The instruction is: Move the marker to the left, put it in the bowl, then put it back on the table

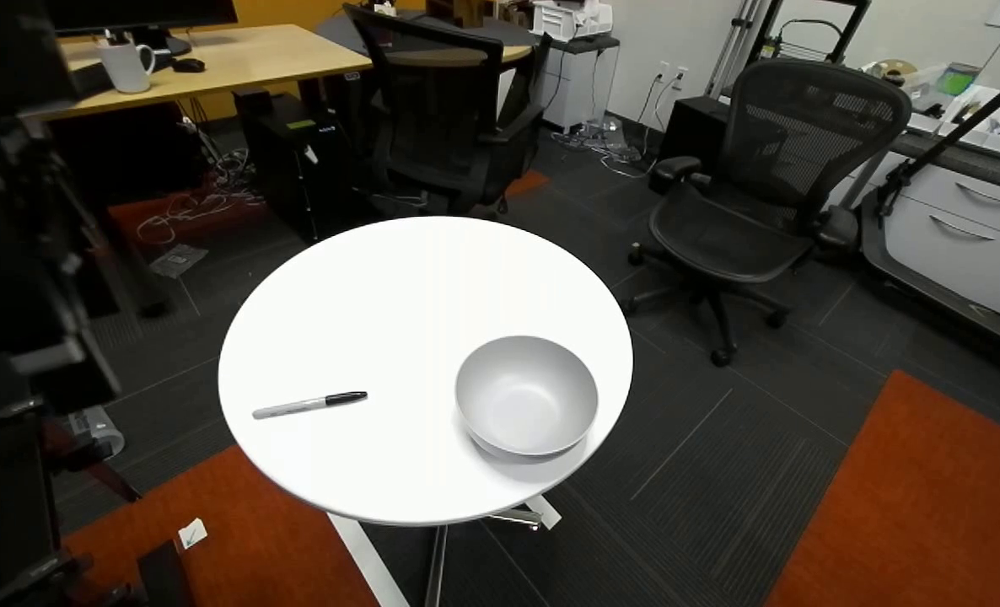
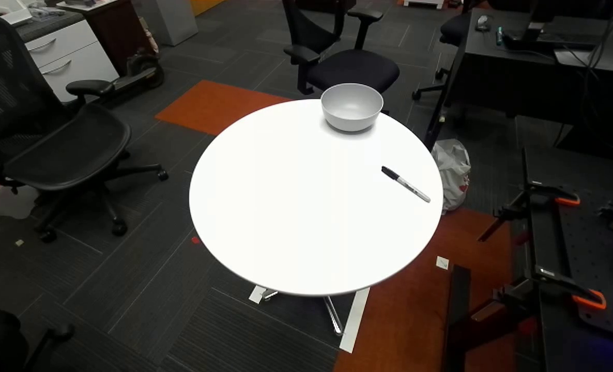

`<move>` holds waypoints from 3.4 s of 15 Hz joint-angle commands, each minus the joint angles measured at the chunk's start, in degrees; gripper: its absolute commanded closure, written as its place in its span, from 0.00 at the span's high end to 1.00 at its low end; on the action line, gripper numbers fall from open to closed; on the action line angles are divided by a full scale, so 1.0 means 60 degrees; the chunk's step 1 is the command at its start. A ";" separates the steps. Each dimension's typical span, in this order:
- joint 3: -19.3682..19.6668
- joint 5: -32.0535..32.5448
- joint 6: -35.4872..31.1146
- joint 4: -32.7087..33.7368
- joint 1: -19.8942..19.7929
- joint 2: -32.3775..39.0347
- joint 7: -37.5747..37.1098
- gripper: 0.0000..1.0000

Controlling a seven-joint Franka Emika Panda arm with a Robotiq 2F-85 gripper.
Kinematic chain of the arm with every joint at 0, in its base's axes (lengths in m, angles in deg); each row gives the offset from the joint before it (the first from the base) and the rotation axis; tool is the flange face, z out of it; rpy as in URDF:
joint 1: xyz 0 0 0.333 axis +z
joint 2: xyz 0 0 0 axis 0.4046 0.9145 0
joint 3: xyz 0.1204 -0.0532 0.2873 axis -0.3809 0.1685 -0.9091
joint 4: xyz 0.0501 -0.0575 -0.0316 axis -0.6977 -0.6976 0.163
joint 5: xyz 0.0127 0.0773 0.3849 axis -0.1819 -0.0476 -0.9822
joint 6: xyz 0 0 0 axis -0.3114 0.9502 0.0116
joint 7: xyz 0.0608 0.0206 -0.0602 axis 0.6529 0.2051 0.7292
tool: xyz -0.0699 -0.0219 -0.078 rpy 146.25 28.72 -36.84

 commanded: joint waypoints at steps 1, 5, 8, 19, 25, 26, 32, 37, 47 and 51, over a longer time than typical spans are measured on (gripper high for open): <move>-0.0208 -0.0574 -0.1496 0.0174 0.0330 0.1200 -0.0446 1.00; -0.0330 -0.1666 -0.3120 0.0197 0.0664 0.2388 -0.0487 1.00; -0.0480 -0.2434 -0.4066 0.0215 0.0860 0.3201 -0.0641 1.00; -0.1078 -0.4316 -0.6356 0.0815 0.1143 0.6351 -0.1772 1.00; -0.1095 -0.4467 -0.6834 0.1384 0.1108 0.7740 -0.1762 1.00; -0.1075 -0.4442 -0.6856 0.1470 0.1116 0.7934 -0.1786 1.00; -0.1203 -0.4548 -0.6819 0.1923 0.1038 0.8681 -0.1671 1.00; -0.1044 -0.4454 -0.6824 0.2080 0.1184 0.8937 -0.1992 0.51; -0.1100 -0.4481 -0.6698 0.2337 0.1232 0.8896 -0.1995 0.04; -0.0895 -0.4001 -0.6411 0.3202 0.1928 0.8821 -0.2347 0.04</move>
